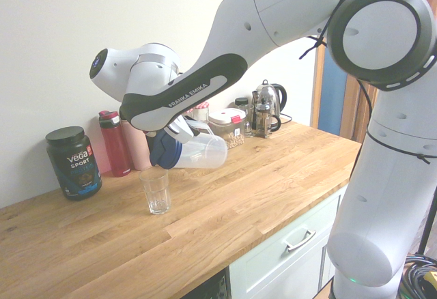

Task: Pour me some water

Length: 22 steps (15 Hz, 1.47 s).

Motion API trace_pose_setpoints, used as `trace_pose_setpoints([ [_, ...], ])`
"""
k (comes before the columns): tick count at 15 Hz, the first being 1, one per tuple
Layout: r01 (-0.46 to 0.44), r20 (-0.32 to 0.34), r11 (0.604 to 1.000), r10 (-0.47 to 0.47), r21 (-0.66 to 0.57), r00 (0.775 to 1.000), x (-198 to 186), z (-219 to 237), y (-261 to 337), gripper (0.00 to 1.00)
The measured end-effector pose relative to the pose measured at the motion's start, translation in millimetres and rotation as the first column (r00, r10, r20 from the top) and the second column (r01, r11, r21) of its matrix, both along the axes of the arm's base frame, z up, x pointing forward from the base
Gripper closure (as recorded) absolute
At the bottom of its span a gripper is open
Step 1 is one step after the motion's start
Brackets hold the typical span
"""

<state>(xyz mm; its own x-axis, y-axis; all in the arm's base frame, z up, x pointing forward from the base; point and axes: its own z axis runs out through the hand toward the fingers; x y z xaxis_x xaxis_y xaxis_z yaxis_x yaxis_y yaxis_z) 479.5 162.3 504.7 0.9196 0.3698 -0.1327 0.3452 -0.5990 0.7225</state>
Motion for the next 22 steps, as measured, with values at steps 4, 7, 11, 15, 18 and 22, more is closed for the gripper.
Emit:
trace_pose_setpoints([
  [4, 0.030, 0.058, 0.996, -0.035, 0.086, 0.998, 3, 17, -3, 1.00],
  [7, 0.099, 0.118, 0.970, -0.127, 0.224, 0.985, -2, 49, -26, 1.00],
  [11, 0.222, 0.148, 0.892, -0.300, 0.395, 0.943, -7, 85, -87, 1.00],
  [15, 0.335, 0.160, 0.769, -0.487, 0.544, 0.859, -15, 109, -172, 1.00],
  [18, 0.412, 0.126, 0.646, -0.620, 0.642, 0.775, -45, 112, -226, 1.00],
  [22, 0.477, 0.070, 0.462, -0.769, 0.748, 0.635, -92, 77, -275, 1.00],
])
